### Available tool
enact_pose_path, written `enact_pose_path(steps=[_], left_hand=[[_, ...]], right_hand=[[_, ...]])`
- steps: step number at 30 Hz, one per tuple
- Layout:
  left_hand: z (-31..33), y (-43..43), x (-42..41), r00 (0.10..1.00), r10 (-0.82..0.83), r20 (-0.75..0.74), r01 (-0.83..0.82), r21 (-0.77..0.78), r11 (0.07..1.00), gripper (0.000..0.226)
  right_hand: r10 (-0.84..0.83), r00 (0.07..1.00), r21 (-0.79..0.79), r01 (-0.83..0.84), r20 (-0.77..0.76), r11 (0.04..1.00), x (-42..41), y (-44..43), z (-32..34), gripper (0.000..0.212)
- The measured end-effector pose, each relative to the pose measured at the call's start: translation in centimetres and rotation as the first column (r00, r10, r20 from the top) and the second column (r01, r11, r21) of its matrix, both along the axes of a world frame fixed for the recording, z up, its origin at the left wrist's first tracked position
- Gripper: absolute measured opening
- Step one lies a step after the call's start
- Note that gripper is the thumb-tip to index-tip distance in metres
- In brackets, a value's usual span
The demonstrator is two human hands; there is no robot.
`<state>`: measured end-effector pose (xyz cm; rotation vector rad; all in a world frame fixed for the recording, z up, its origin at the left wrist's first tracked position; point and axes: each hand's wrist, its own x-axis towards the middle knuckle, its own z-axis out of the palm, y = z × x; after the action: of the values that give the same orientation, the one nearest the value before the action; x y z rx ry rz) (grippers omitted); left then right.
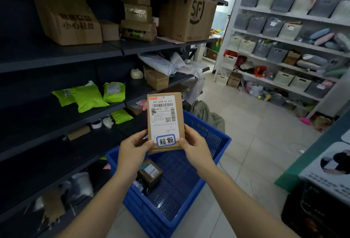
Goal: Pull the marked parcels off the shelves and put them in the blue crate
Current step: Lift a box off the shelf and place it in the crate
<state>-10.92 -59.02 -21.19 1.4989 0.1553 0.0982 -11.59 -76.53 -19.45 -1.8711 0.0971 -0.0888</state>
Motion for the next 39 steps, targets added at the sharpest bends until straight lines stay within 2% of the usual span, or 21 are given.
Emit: enact_pose_path(steps=[9,22,29,39], left_hand=[[-4.2,-8.4,9.1,0.993,0.081,-0.083,-0.082,-0.005,0.997,0.039],[-10.7,-16.0,23.9,0.935,0.239,-0.261,-0.240,0.030,0.970,0.043],[-15.8,-19.1,30.7,0.864,0.351,-0.361,-0.352,0.064,0.934,0.041],[-27.0,-24.7,38.8,0.678,0.494,-0.545,-0.519,0.122,0.846,0.041]], right_hand=[[0.090,0.992,0.006,-0.090,-0.087,0.996,10.7,-8.1,-4.0,0.048],[0.241,0.933,0.017,-0.245,-0.269,0.969,29.0,-15.1,-10.2,0.030],[0.304,0.873,0.010,-0.324,-0.382,0.946,37.9,-17.2,-16.3,0.031],[0.460,0.763,-0.030,-0.529,-0.454,0.848,48.7,-20.4,-27.9,0.029]])
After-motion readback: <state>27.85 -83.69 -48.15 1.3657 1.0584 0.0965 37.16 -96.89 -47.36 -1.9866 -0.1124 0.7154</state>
